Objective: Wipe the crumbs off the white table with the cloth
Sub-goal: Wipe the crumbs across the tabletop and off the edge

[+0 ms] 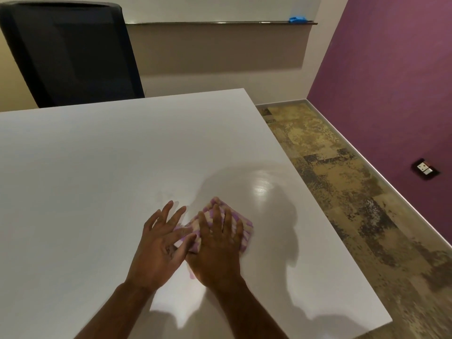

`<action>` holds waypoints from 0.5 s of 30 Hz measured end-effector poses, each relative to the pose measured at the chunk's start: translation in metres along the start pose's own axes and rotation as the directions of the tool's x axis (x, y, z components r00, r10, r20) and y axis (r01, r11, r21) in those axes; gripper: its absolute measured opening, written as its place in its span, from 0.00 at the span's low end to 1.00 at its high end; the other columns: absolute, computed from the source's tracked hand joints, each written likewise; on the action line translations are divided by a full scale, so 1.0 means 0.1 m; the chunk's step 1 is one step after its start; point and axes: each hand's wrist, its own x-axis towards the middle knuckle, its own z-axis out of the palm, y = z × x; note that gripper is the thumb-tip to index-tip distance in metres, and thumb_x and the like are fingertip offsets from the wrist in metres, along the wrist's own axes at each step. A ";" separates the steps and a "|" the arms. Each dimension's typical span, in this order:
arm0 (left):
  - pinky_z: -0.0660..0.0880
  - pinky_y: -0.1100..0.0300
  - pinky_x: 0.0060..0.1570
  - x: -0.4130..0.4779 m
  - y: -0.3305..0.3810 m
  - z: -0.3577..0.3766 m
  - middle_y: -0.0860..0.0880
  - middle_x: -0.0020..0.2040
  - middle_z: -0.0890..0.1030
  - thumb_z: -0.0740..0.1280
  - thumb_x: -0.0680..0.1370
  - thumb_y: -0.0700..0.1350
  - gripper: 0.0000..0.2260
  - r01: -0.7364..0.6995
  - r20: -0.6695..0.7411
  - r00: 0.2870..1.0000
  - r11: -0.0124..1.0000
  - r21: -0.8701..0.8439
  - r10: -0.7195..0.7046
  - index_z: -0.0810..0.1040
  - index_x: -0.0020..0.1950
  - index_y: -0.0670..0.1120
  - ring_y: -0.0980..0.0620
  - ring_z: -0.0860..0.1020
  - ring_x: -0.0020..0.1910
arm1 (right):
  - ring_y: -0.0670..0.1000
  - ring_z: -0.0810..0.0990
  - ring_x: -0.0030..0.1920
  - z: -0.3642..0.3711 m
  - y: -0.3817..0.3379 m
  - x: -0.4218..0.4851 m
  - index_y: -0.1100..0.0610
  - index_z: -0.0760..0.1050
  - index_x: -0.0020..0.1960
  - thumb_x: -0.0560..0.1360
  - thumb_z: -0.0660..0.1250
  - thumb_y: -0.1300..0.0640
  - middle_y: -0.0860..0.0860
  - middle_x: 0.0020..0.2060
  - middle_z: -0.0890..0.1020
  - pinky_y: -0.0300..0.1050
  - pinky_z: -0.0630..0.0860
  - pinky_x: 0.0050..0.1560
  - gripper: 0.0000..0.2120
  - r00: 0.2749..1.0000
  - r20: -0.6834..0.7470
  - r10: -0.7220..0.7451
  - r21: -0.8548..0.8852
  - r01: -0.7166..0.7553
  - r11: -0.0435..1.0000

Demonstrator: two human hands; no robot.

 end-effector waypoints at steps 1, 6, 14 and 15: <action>0.61 0.47 0.78 0.04 -0.01 0.01 0.51 0.75 0.74 0.63 0.80 0.56 0.17 -0.018 -0.027 0.999 1.000 0.008 0.019 0.86 0.60 0.52 0.51 0.63 0.81 | 0.62 0.43 0.83 0.00 0.01 0.07 0.48 0.54 0.83 0.81 0.50 0.35 0.56 0.84 0.47 0.67 0.38 0.80 0.34 1.000 0.007 0.005 0.006 -0.005 1.000; 0.63 0.43 0.77 0.18 -0.03 0.12 0.49 0.77 0.73 0.63 0.82 0.53 0.19 0.049 -0.073 0.996 0.997 0.057 -0.045 0.80 0.70 0.50 0.49 0.62 0.82 | 0.61 0.42 0.84 0.01 0.10 0.45 0.48 0.52 0.84 0.79 0.51 0.33 0.56 0.84 0.46 0.66 0.37 0.80 0.37 0.999 0.006 0.050 0.012 -0.050 0.999; 0.53 0.44 0.81 0.44 0.06 0.31 0.45 0.82 0.64 0.51 0.85 0.56 0.25 0.189 -0.024 0.982 0.965 0.179 -0.188 0.67 0.80 0.49 0.47 0.53 0.84 | 0.60 0.44 0.84 -0.03 0.38 0.98 0.47 0.55 0.83 0.74 0.52 0.22 0.54 0.84 0.47 0.66 0.39 0.80 0.45 0.991 -0.021 0.131 0.020 -0.130 0.991; 0.52 0.44 0.82 0.48 0.08 0.32 0.45 0.82 0.63 0.51 0.85 0.56 0.25 0.199 -0.020 0.980 0.962 0.186 -0.198 0.66 0.81 0.49 0.47 0.52 0.84 | 0.60 0.46 0.84 -0.04 0.41 1.02 0.47 0.56 0.83 0.74 0.51 0.22 0.54 0.84 0.48 0.66 0.40 0.80 0.45 0.990 -0.036 0.138 0.014 -0.137 0.990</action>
